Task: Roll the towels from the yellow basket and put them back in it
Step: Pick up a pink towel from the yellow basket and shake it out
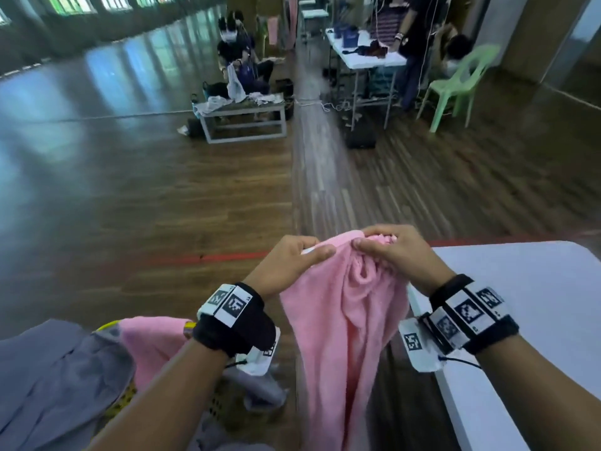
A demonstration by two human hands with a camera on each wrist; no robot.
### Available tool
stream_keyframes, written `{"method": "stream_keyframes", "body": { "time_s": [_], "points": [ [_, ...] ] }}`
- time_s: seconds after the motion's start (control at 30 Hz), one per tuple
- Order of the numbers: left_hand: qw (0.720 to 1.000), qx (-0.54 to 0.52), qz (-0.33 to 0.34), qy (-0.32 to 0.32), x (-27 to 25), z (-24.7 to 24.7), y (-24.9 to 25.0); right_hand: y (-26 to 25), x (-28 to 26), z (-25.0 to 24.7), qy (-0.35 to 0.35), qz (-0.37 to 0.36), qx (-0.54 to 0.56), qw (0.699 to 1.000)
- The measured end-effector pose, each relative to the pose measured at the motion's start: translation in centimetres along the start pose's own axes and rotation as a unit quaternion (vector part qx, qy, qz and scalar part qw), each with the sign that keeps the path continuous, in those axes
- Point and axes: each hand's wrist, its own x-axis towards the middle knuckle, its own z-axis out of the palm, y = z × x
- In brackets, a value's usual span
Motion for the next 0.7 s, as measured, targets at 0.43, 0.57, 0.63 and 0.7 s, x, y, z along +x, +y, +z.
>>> {"method": "stream_keyframes", "body": {
  "time_s": [0.43, 0.57, 0.63, 0.7],
  "points": [
    [0.968, 0.127, 0.147, 0.159, 39.5, -8.6, 9.9, -5.7, 34.2, -17.6, 0.161, -0.155, -0.078, 0.972],
    [0.956, 0.161, 0.166, 0.182, 48.7, -7.0, 11.4, -5.3, 41.0, -26.8, 0.162, -0.147, -0.154, 0.964],
    [0.951, 0.175, 0.153, 0.203, 52.5, -6.0, 10.3, -3.1, 42.9, -32.6, 0.180, -0.116, -0.228, 0.950],
    [0.949, 0.195, 0.131, 0.211, 55.5, -5.1, 8.1, 0.3, 43.6, -38.7, 0.219, -0.067, -0.278, 0.933]
  ]
}}
